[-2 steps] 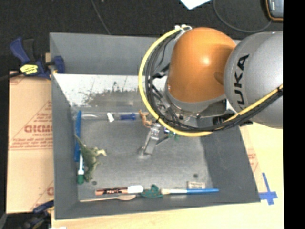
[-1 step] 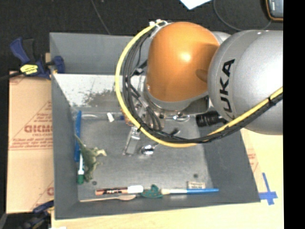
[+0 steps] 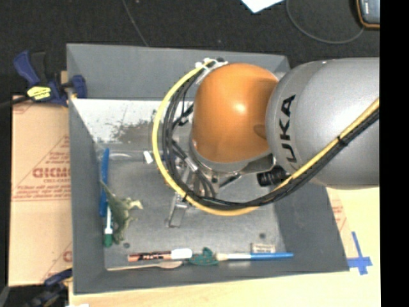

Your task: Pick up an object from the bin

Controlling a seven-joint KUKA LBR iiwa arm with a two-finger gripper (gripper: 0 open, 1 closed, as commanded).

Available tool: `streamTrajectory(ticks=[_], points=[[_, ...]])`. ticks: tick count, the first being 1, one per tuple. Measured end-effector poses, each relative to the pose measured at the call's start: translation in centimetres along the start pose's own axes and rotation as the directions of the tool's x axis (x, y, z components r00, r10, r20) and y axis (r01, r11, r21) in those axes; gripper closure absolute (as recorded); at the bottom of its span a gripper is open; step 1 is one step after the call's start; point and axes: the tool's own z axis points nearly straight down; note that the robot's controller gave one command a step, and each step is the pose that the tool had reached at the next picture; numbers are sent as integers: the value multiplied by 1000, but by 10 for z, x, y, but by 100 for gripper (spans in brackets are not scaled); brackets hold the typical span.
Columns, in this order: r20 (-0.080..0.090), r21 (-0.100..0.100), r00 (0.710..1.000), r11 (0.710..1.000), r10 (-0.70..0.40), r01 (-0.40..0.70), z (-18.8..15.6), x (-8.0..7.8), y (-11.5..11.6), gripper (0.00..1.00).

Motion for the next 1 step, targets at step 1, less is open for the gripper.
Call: streamTrajectory(ticks=[1], points=[[12,-16,962,962,271,-271,-17,-22,-8,0]])
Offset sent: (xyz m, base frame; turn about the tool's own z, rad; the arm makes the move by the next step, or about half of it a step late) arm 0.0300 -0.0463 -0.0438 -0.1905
